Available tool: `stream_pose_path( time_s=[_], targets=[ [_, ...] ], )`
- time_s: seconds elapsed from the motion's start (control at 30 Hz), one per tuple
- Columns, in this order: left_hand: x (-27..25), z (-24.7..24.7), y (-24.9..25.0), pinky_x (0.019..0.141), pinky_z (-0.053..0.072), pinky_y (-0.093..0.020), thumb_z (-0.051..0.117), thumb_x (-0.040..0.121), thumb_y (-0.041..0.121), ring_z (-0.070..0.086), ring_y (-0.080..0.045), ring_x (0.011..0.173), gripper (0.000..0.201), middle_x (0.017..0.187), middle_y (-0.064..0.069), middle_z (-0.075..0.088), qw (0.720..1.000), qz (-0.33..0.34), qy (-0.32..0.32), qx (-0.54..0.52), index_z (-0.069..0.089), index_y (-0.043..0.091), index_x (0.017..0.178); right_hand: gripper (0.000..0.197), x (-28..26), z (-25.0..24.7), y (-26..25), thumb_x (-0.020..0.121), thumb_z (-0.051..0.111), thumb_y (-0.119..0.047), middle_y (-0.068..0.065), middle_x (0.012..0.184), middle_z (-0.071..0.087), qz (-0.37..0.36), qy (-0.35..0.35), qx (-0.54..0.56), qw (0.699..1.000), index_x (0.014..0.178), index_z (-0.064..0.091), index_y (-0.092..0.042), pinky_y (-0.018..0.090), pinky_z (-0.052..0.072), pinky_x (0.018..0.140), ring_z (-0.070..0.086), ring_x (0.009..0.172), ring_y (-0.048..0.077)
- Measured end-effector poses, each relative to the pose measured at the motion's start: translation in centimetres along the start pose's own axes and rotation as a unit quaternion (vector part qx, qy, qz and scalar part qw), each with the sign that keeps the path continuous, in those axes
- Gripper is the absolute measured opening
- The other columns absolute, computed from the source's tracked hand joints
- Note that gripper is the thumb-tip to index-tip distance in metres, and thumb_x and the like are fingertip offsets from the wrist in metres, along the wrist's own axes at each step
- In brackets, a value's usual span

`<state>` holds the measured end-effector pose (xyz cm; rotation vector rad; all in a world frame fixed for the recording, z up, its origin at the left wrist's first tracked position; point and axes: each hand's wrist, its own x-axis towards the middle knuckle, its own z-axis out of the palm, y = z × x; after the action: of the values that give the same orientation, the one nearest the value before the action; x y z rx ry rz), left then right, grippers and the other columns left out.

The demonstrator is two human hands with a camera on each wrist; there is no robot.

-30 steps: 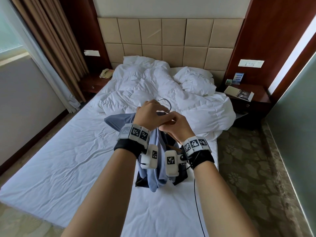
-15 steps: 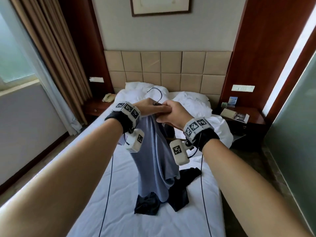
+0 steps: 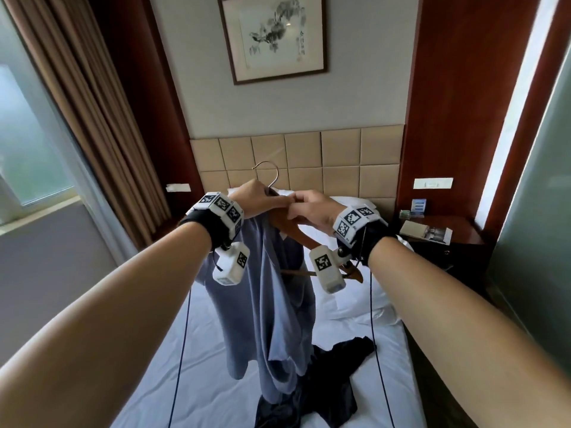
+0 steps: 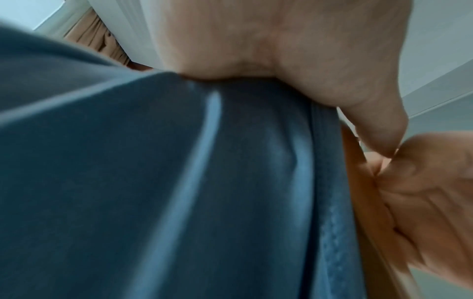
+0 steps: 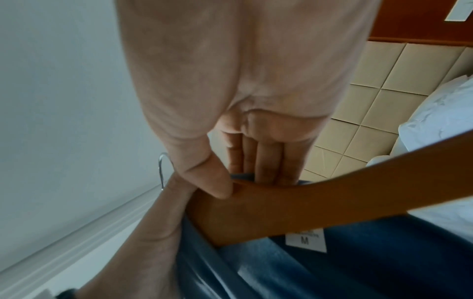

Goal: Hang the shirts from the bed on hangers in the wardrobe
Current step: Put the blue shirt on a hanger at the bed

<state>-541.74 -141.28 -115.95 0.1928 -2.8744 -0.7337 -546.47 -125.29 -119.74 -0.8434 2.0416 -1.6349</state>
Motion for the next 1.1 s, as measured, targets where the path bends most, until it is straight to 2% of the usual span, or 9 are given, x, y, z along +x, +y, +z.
stream_pose_path(
  time_s=[0.17, 0.27, 0.4, 0.5, 0.6, 0.8, 0.9, 1.0, 1.1],
  targets=[
    [0.1, -1.7, -0.1, 0.045, 0.027, -0.022, 0.074, 0.076, 0.058, 0.037, -0.012, 0.045, 0.054, 0.051, 0.002, 0.045, 0.999, 0.009, 0.033, 0.004, 0.063, 0.007, 0.063, 0.025, 0.8, -0.3, -0.7, 0.096, 0.050, -0.001, 0.010, 0.073, 0.060, 0.000, 0.033, 0.074, 0.997, 0.116, 0.061, 0.008, 0.035, 0.055, 0.082, 0.058, 0.067, 0.021],
    [0.0, -2.7, 0.1, 0.047, 0.029, -0.025, 0.075, 0.075, 0.051, 0.040, -0.015, 0.048, 0.048, 0.054, 0.001, 0.048, 0.998, 0.016, 0.054, -0.004, 0.073, 0.003, 0.074, 0.012, 1.3, -0.4, -0.9, 0.095, 0.055, 0.004, 0.014, 0.085, 0.066, -0.009, 0.034, 0.066, 0.997, 0.100, 0.065, 0.000, 0.032, 0.059, 0.079, 0.064, 0.072, 0.022],
    [-0.4, -3.5, 0.4, 0.049, 0.033, -0.024, 0.071, 0.064, 0.055, 0.046, -0.016, 0.051, 0.041, 0.056, 0.002, 0.054, 0.997, 0.001, 0.079, 0.009, 0.078, 0.015, 0.073, 0.023, 2.3, -0.5, -1.9, 0.082, 0.067, 0.011, 0.017, 0.090, 0.068, -0.032, 0.039, -0.034, 0.998, 0.099, 0.062, -0.003, 0.040, 0.059, 0.084, 0.066, 0.076, 0.028],
    [-0.7, -3.9, 0.4, 0.052, 0.039, -0.026, 0.061, 0.048, 0.065, 0.052, -0.017, 0.055, 0.054, 0.059, 0.000, 0.059, 0.994, -0.002, 0.110, 0.024, 0.078, 0.020, 0.073, 0.017, 3.1, -0.1, -3.1, 0.079, 0.072, -0.007, 0.005, 0.085, 0.071, -0.045, 0.088, -0.239, 0.966, 0.092, 0.065, -0.014, 0.037, 0.057, 0.079, 0.066, 0.078, 0.022],
    [-1.1, -4.8, 0.3, 0.053, 0.041, -0.027, 0.068, 0.062, 0.057, 0.053, -0.019, 0.057, 0.039, 0.056, 0.001, 0.055, 0.989, 0.001, 0.149, 0.016, 0.073, 0.019, 0.067, 0.003, 3.6, -0.1, -3.6, 0.083, 0.064, -0.021, 0.000, 0.076, 0.066, -0.026, 0.121, -0.397, 0.910, 0.083, 0.066, -0.019, 0.029, 0.050, 0.065, 0.063, 0.075, 0.022],
    [-1.7, -6.2, -1.0, 0.057, 0.046, -0.026, 0.071, 0.073, 0.052, 0.062, -0.022, 0.068, 0.028, 0.063, 0.002, 0.061, 0.978, -0.008, 0.205, 0.024, 0.071, 0.025, 0.067, 0.040, 4.6, -1.6, -2.9, 0.089, 0.052, -0.047, 0.012, 0.082, 0.067, 0.055, 0.112, -0.445, 0.887, 0.079, 0.067, -0.012, 0.029, 0.042, 0.067, 0.062, 0.075, 0.031],
    [-2.0, -6.8, -1.9, 0.061, 0.053, -0.030, 0.068, 0.071, 0.054, 0.066, -0.023, 0.070, 0.028, 0.066, 0.000, 0.066, 0.976, -0.010, 0.219, 0.009, 0.075, 0.027, 0.072, 0.045, 4.7, -2.1, -2.0, 0.079, 0.044, -0.055, 0.012, 0.087, 0.067, 0.106, 0.121, -0.437, 0.885, 0.076, 0.064, -0.014, 0.031, 0.045, 0.075, 0.062, 0.080, 0.031],
    [-2.3, -7.1, -2.9, 0.062, 0.054, -0.030, 0.066, 0.069, 0.055, 0.065, -0.020, 0.070, 0.030, 0.068, 0.001, 0.068, 0.972, -0.014, 0.233, 0.008, 0.077, 0.028, 0.075, 0.036, 5.9, -2.6, -0.8, 0.084, 0.055, -0.043, 0.016, 0.105, 0.069, 0.133, 0.135, -0.405, 0.895, 0.101, 0.072, -0.017, 0.034, 0.047, 0.087, 0.061, 0.090, 0.028],
    [-2.4, -7.6, -4.1, 0.057, 0.049, -0.025, 0.068, 0.071, 0.055, 0.064, -0.019, 0.067, 0.028, 0.064, 0.004, 0.065, 0.969, -0.022, 0.246, 0.005, 0.071, 0.027, 0.066, 0.040, 7.0, -3.4, 0.0, 0.089, 0.065, -0.017, 0.019, 0.126, 0.062, 0.155, 0.142, -0.318, 0.925, 0.126, 0.061, -0.002, 0.033, 0.050, 0.090, 0.052, 0.092, 0.024]
  ],
)
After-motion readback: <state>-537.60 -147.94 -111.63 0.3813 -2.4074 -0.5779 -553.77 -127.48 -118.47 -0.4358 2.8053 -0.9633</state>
